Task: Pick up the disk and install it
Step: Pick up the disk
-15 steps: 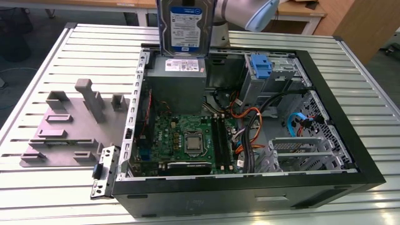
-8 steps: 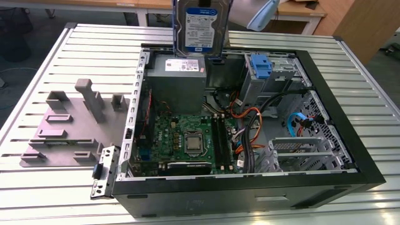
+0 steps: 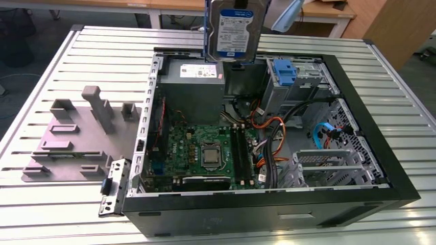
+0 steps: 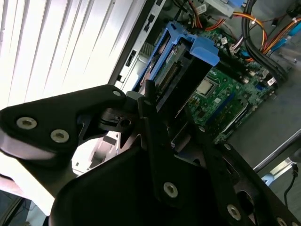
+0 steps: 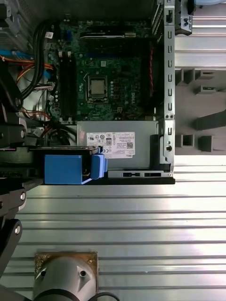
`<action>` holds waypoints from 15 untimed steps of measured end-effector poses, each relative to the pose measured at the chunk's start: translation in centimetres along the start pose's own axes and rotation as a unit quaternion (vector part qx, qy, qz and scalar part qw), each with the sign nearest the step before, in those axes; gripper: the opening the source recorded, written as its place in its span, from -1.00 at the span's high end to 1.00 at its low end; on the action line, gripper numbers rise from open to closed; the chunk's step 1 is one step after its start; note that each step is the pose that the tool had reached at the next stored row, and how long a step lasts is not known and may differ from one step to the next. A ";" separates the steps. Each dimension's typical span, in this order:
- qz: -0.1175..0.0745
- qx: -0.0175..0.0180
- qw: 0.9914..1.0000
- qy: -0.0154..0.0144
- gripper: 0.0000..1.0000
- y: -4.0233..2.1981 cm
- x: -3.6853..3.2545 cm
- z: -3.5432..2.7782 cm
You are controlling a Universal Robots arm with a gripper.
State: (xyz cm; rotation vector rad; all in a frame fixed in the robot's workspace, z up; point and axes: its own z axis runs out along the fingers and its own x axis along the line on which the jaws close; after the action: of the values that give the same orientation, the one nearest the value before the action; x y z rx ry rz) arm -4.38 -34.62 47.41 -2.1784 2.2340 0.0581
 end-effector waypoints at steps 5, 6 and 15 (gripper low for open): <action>0.000 0.000 1.000 0.000 0.30 -1.15 -0.04 0.00; 0.000 0.000 1.000 0.000 0.30 -1.28 -0.04 0.00; 0.000 0.000 1.000 0.000 0.30 -2.02 0.15 0.00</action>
State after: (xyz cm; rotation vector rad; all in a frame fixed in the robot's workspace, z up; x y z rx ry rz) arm -2.37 -34.82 47.38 -2.1784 2.2340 0.0581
